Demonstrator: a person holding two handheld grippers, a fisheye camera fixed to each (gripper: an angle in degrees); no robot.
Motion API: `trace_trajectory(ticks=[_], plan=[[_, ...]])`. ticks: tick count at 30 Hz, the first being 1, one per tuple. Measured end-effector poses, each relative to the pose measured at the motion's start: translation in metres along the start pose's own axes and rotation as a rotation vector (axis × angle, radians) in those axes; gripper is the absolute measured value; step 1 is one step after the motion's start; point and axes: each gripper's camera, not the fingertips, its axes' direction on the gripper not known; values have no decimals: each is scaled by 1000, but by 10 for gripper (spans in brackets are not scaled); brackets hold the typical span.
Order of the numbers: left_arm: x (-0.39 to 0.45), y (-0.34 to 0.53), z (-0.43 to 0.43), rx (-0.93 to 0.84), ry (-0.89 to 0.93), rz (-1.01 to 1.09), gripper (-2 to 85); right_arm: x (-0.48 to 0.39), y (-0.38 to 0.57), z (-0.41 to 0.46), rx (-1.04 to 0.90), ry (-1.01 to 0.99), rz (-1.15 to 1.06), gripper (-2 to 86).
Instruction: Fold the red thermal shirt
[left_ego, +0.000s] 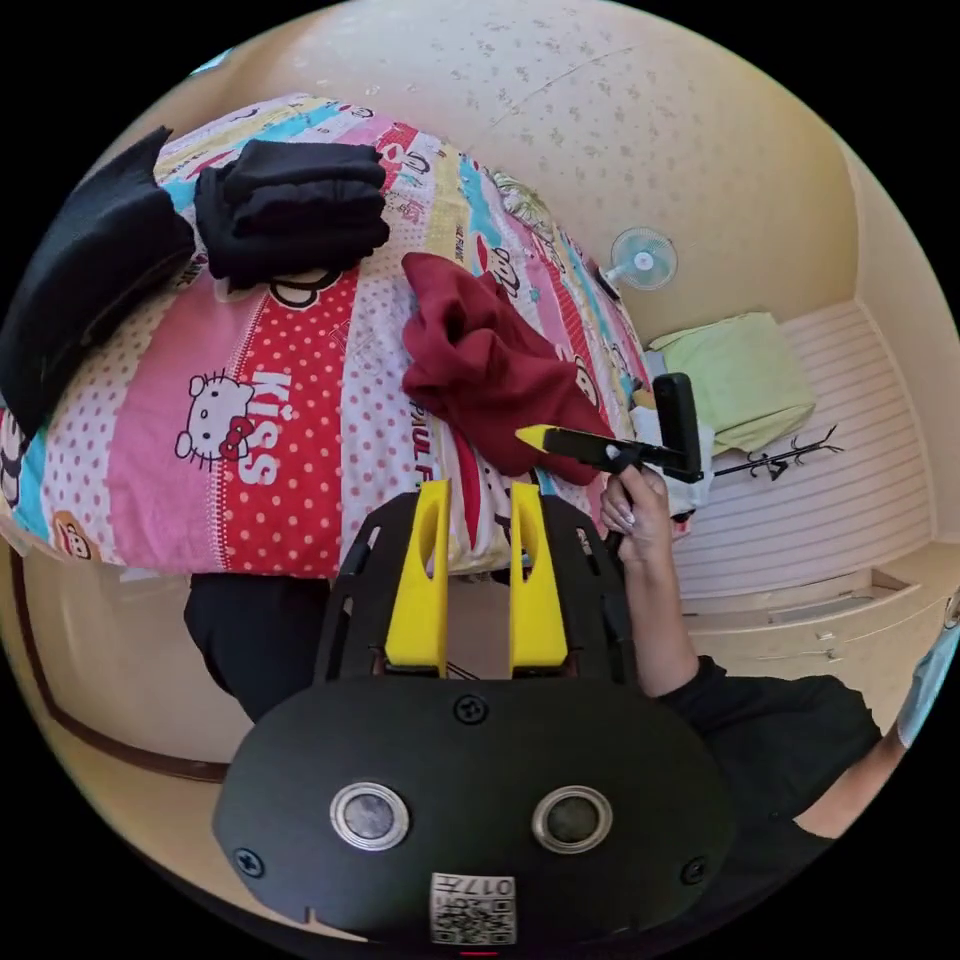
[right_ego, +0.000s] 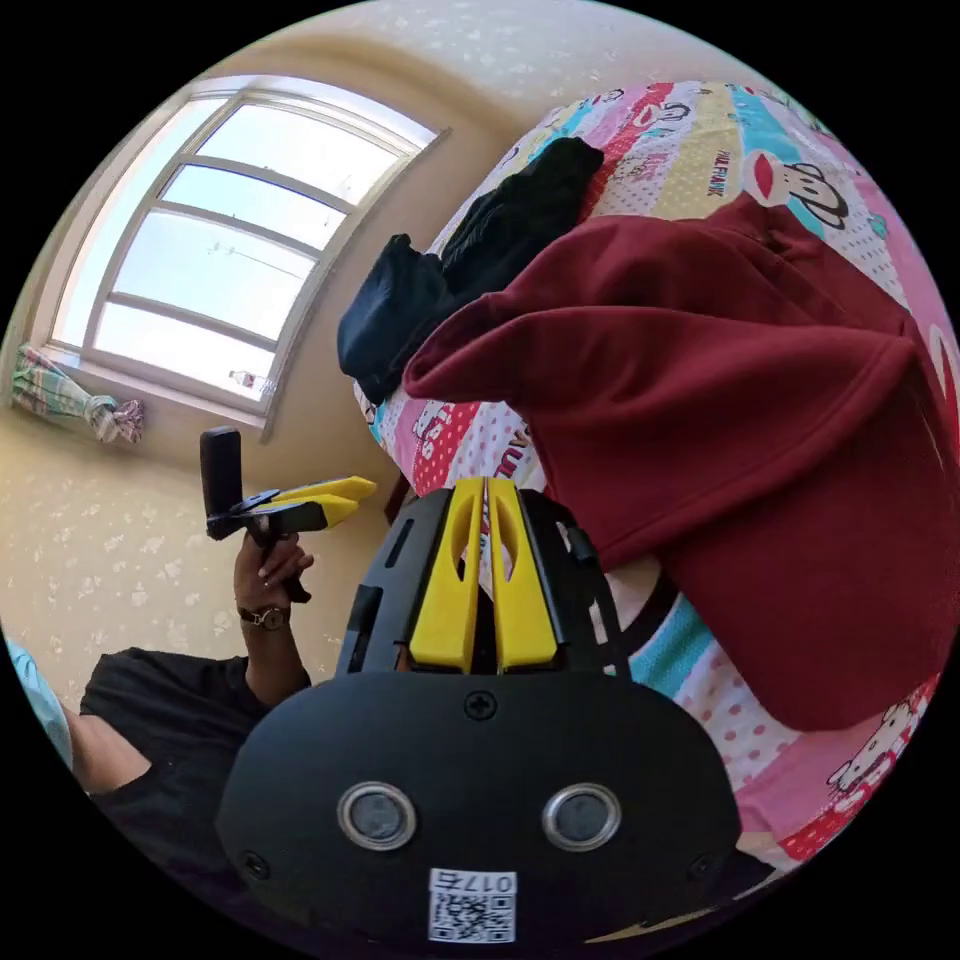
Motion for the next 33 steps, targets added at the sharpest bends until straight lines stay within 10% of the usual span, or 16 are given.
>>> trace_trajectory(ticks=[6, 14, 21, 27, 33], plan=[[73, -72, 28, 117, -71, 203, 152, 64, 47, -141, 217, 274, 206, 122], [97, -135, 230, -329, -361, 323, 136, 182, 95, -159, 152, 283, 381, 109], [118, -91, 163, -142, -349, 434, 19, 149, 141, -207, 233, 231, 207, 40], [118, -32, 86, -386, -152, 557, 13, 97, 195, -247, 17, 74, -39, 26], [42, 16, 68, -471, -267, 225, 55, 120, 267, -245, -90, 180, 162, 17]])
